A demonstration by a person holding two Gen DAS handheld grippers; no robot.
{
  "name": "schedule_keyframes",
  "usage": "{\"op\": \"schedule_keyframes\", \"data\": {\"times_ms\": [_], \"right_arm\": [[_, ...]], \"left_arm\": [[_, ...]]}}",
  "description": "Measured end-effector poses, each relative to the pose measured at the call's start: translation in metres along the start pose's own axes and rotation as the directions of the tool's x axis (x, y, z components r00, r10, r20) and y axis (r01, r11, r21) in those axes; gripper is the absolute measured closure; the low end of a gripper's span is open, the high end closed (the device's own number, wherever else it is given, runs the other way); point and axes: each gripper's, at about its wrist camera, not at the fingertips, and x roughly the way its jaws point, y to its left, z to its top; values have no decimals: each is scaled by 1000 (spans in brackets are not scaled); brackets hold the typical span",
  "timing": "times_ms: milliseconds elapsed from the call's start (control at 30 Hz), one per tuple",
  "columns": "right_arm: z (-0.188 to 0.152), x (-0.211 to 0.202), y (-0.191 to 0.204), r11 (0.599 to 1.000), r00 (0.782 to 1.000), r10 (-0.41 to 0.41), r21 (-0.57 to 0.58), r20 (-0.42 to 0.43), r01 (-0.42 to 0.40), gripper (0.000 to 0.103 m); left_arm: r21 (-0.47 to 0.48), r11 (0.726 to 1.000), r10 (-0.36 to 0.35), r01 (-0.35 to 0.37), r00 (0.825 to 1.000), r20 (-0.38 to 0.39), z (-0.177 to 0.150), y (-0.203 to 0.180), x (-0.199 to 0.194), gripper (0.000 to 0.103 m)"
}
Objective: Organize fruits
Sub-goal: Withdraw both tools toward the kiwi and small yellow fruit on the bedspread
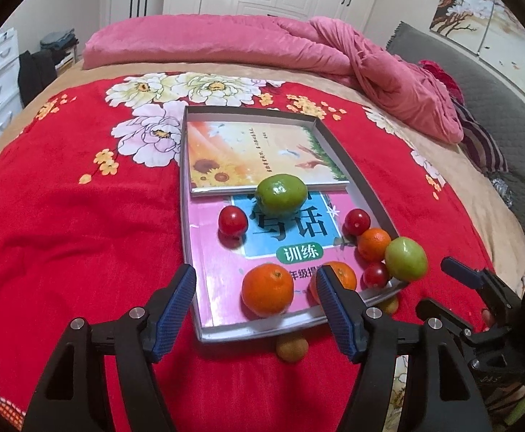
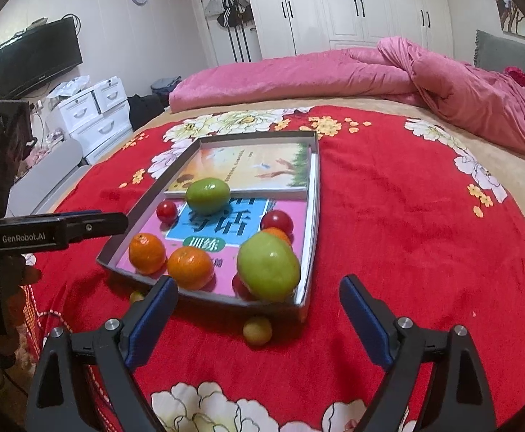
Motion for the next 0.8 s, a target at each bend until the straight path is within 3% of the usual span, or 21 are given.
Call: {"op": "schedule_keyframes", "data": {"times_ms": [333, 567, 800], "right_arm": [[-10, 3, 1, 1000, 998, -12, 17, -67, 13, 12], [-17, 8, 4, 1000, 994, 3, 17, -105, -1, 12], [-23, 18, 4, 1000, 988, 3, 14, -153, -1, 28]], "left_arm": [[11, 1000, 1, -1, 999, -33, -16, -4, -7, 32], [-10, 999, -33, 32, 993, -117, -37, -7, -1, 32], [16, 999, -48, 51, 988, -146, -46, -20, 6, 32]]}}
